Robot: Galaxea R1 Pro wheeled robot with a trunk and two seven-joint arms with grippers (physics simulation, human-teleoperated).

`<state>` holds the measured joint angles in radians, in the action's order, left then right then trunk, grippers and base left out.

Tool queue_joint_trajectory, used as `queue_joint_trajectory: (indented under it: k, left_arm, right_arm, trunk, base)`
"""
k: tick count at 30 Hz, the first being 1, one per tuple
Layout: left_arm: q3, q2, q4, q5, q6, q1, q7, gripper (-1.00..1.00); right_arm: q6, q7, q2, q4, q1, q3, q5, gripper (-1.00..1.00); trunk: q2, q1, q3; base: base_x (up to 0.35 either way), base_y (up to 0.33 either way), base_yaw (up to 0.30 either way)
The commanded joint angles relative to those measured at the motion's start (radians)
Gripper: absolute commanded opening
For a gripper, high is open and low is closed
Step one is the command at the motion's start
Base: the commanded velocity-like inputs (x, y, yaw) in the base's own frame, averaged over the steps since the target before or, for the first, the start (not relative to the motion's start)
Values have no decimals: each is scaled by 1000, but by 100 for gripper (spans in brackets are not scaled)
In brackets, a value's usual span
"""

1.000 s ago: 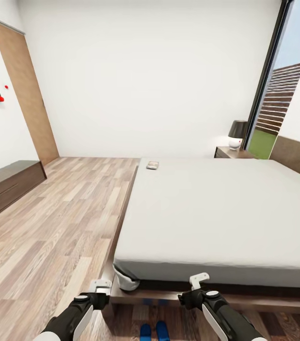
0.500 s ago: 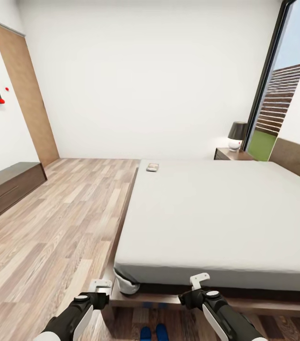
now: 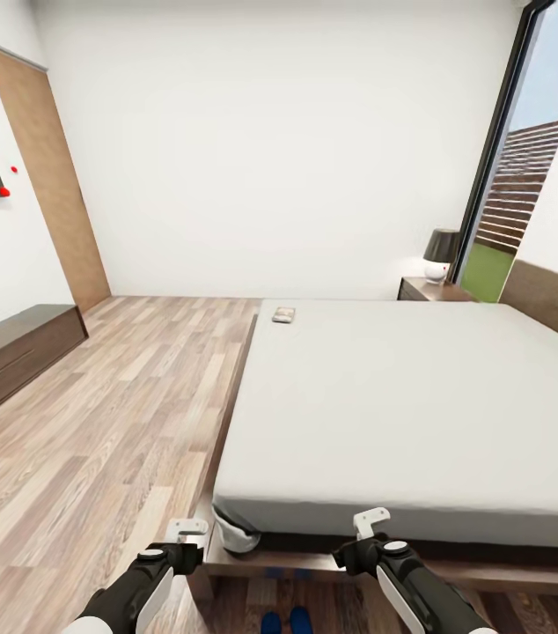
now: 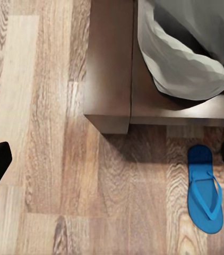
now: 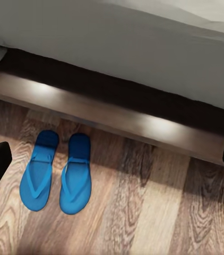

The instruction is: In the bedroom, move the book from the bed onto either nightstand, and place the two sandals side by side next to the bed.

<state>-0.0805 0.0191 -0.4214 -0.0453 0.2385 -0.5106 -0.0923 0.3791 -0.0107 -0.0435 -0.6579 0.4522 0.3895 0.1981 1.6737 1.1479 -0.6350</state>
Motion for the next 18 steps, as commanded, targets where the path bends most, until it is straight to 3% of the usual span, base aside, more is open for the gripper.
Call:
queue_joint_trajectory:
  k: [1,10,18]
  left_arm:
    - [-8,0,-2,-5,6,0,-8,100]
    - [-9,0,12,-5,7,0,-15,100]
    - [-9,-1,86,-7,0,0,-16,100]
  right_arm:
    - [4,2,-1,-2,1,5,8,100]
    - [6,-1,-2,3,0,5,9,100]
    - [4,-1,6,90,0,4,17,100]
  trunk:
    - [-7,-4,2]
    - [-70,-39,30]
    - [-126,-69,55]
  base:
    - [0,0,0]
    - [0,0,0]
    - [0,0,0]
